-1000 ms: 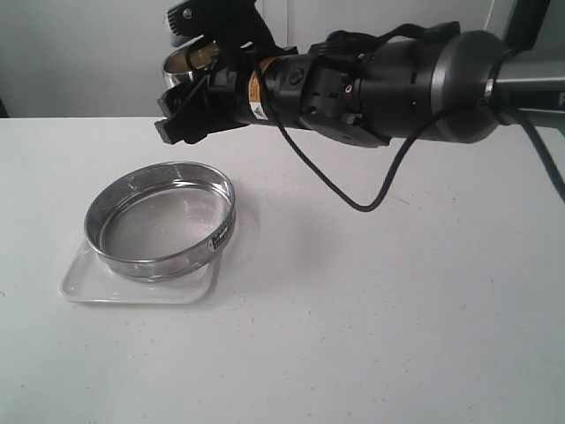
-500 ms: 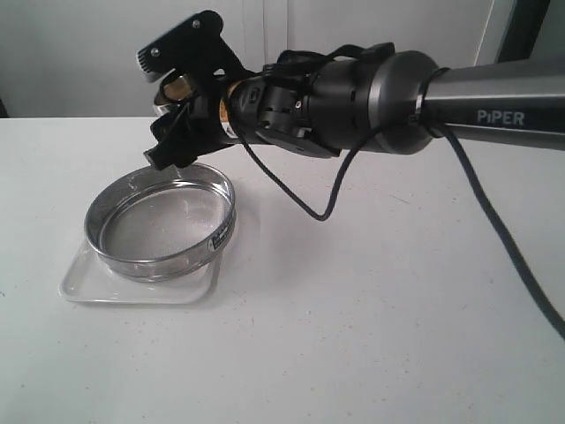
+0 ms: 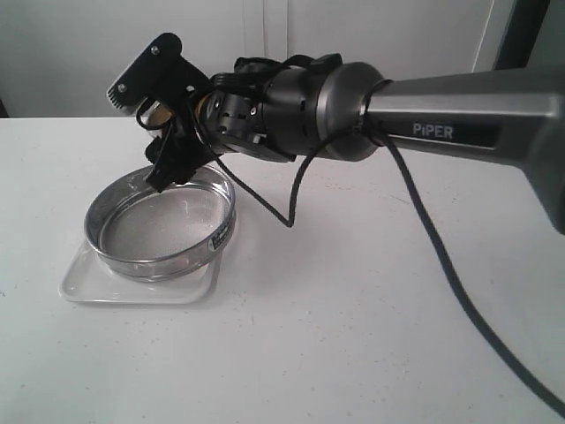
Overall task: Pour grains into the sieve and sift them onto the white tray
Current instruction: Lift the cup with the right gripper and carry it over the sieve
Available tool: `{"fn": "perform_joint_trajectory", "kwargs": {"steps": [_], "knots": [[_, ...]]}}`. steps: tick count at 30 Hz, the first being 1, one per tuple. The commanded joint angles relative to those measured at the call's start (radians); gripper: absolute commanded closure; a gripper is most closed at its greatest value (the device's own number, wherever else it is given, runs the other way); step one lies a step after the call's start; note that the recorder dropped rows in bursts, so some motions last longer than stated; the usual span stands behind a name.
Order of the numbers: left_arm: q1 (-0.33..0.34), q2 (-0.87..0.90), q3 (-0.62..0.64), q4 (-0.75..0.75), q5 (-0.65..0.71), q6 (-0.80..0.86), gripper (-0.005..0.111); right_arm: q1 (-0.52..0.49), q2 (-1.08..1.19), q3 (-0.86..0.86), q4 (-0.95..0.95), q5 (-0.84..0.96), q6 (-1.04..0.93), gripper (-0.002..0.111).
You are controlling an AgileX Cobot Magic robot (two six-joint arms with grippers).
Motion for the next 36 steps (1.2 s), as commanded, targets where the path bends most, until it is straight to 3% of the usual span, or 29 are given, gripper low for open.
{"fn": "perform_joint_trajectory", "kwargs": {"steps": [1, 5, 20, 36], "knots": [[-0.007, -0.004, 0.009, -0.002, 0.008, -0.004, 0.107, 0.004, 0.018, -0.027, -0.002, -0.004, -0.106, 0.108], [-0.007, -0.004, 0.009, -0.002, 0.008, -0.004, 0.107, 0.01, 0.04, -0.04, -0.006, 0.001, -0.196, 0.108], [-0.007, -0.004, 0.009, -0.002, 0.008, -0.004, 0.107, 0.014, 0.058, -0.085, -0.068, 0.071, -0.245, 0.108], [-0.007, -0.004, 0.009, -0.002, 0.008, -0.004, 0.107, 0.014, 0.059, -0.083, -0.272, 0.073, -0.117, 0.108]]}}
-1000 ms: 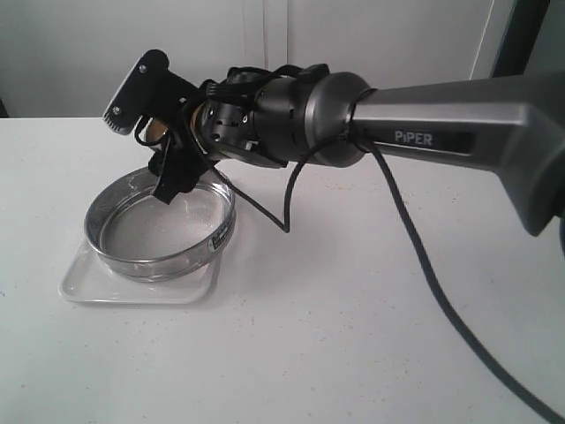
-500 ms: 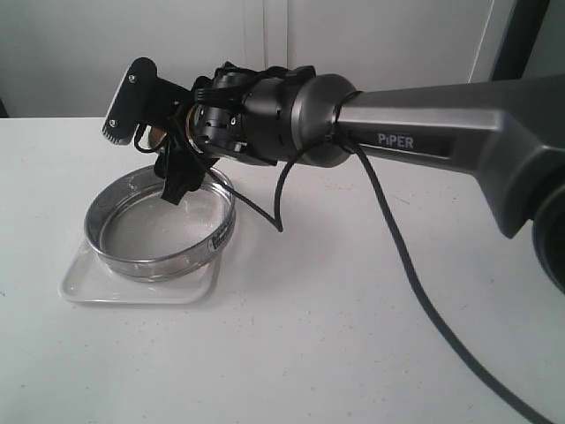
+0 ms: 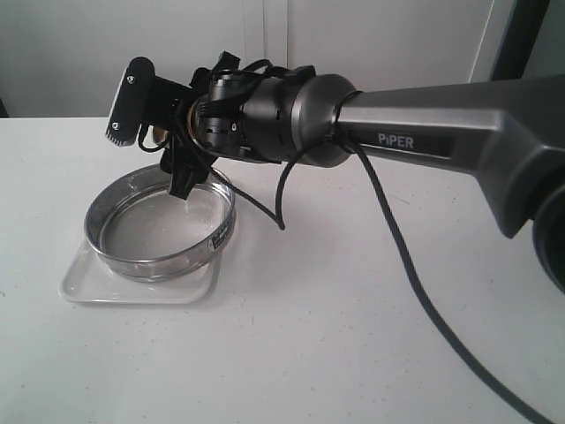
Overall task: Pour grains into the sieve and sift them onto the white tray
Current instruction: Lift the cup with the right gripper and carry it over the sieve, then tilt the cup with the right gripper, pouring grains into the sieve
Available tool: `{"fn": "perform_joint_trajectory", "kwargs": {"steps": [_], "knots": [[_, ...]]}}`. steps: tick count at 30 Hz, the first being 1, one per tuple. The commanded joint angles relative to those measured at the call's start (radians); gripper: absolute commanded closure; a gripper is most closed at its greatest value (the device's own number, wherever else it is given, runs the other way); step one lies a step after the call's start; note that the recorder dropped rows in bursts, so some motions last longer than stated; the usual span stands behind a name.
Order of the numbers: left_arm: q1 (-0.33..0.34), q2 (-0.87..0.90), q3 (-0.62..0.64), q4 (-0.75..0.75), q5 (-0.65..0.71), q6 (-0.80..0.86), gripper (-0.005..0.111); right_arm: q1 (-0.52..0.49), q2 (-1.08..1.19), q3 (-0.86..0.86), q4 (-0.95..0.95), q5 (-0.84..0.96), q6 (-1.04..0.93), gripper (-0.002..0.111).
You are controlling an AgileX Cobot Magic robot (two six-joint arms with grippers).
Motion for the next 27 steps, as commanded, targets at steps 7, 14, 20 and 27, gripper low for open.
{"fn": "perform_joint_trajectory", "kwargs": {"steps": [7, 14, 20, 27], "knots": [[-0.007, -0.004, 0.009, -0.002, 0.008, -0.004, 0.107, 0.014, 0.003, -0.009, -0.165, 0.035, 0.088, 0.108], [-0.007, -0.004, 0.009, -0.002, 0.008, -0.004, 0.107, 0.018, 0.029, -0.009, -0.172, 0.018, 0.086, 0.108], [-0.007, -0.004, 0.009, -0.002, 0.008, -0.004, 0.107, 0.019, 0.07, -0.009, -0.175, 0.038, 0.04, 0.108], [-0.007, -0.004, 0.009, -0.002, 0.008, -0.004, 0.107, 0.021, 0.096, -0.009, -0.177, 0.048, 0.028, 0.108]]}}
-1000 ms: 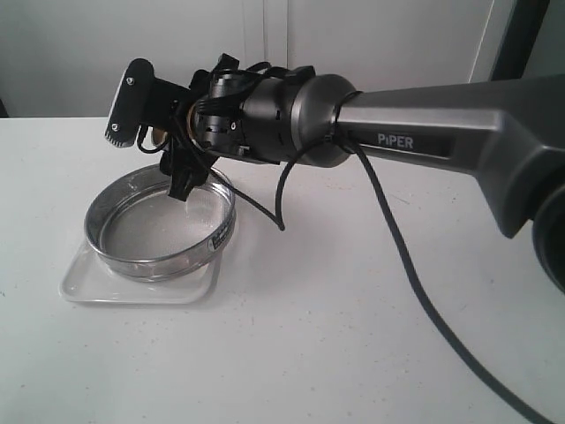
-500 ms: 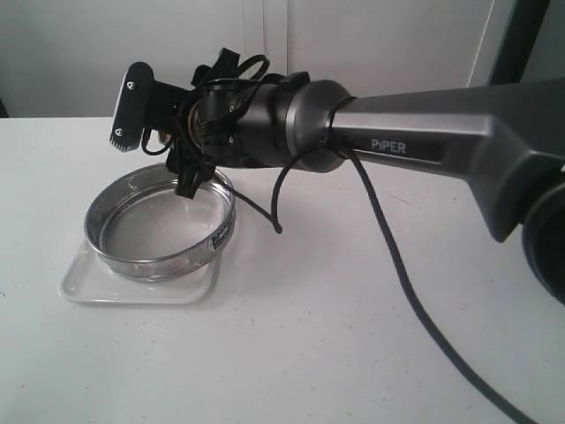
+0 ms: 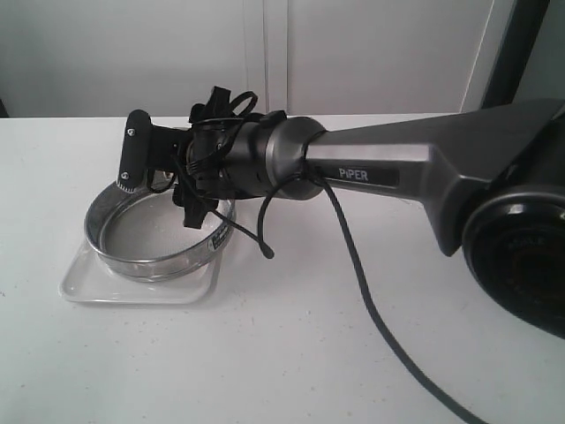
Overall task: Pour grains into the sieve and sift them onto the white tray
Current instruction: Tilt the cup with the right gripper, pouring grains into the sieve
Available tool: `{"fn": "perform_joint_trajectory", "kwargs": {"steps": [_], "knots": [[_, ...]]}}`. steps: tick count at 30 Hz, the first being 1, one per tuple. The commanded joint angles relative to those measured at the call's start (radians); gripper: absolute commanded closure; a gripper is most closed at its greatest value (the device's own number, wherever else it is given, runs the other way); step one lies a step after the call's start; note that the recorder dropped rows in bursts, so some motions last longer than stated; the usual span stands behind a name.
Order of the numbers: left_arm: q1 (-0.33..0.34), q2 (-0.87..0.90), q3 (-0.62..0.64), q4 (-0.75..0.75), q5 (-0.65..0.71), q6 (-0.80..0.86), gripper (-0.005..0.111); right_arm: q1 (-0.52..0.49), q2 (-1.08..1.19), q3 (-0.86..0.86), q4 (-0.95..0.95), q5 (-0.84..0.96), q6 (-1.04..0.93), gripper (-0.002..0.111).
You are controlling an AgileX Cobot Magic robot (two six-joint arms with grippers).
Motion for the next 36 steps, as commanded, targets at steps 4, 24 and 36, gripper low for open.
{"fn": "perform_joint_trajectory", "kwargs": {"steps": [4, 24, 36], "knots": [[-0.007, -0.004, 0.009, -0.002, 0.008, -0.004, 0.107, 0.002, -0.002, -0.014, -0.033, -0.004, -0.02, 0.108], [-0.007, -0.004, 0.009, -0.002, 0.008, -0.004, 0.107, 0.008, 0.095, -0.152, -0.033, 0.003, -0.173, 0.108], [-0.007, -0.004, 0.009, -0.002, 0.008, -0.004, 0.107, 0.01, 0.102, -0.167, -0.05, -0.004, -0.241, 0.108]]}}
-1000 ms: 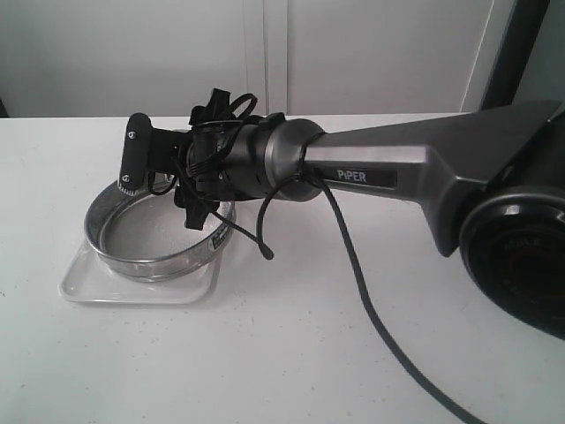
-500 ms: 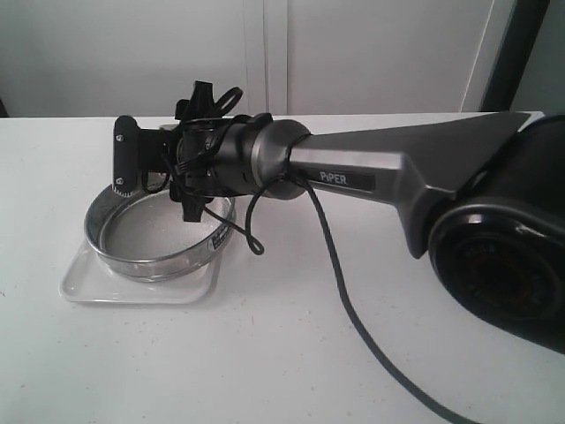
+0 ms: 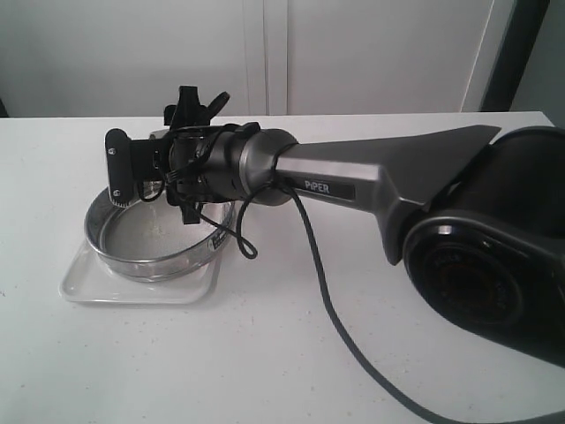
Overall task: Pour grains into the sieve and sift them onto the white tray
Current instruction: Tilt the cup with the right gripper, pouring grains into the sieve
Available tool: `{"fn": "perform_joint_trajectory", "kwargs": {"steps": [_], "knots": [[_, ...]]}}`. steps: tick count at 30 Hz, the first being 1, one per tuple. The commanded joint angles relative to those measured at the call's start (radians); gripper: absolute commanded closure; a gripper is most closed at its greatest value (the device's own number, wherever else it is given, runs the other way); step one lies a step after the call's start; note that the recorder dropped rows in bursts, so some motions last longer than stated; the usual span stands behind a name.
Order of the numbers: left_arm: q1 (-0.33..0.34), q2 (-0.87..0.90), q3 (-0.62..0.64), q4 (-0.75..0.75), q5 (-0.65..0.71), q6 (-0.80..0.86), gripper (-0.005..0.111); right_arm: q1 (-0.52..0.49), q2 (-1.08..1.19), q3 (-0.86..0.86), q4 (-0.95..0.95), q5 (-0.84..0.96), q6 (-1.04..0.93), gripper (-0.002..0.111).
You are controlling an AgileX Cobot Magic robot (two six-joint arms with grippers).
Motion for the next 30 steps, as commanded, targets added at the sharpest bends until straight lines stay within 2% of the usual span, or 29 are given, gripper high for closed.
{"fn": "perform_joint_trajectory", "kwargs": {"steps": [1, 12, 30], "knots": [[-0.007, -0.004, 0.009, -0.002, 0.008, -0.004, 0.107, 0.0, -0.008, -0.012, -0.027, -0.01, -0.016, 0.108], [-0.007, -0.004, 0.009, -0.002, 0.008, -0.004, 0.107, 0.0, -0.008, -0.012, -0.145, 0.023, -0.016, 0.108], [-0.007, -0.004, 0.009, -0.002, 0.008, -0.004, 0.107, 0.0, -0.008, -0.012, -0.179, 0.122, -0.016, 0.108]]}}
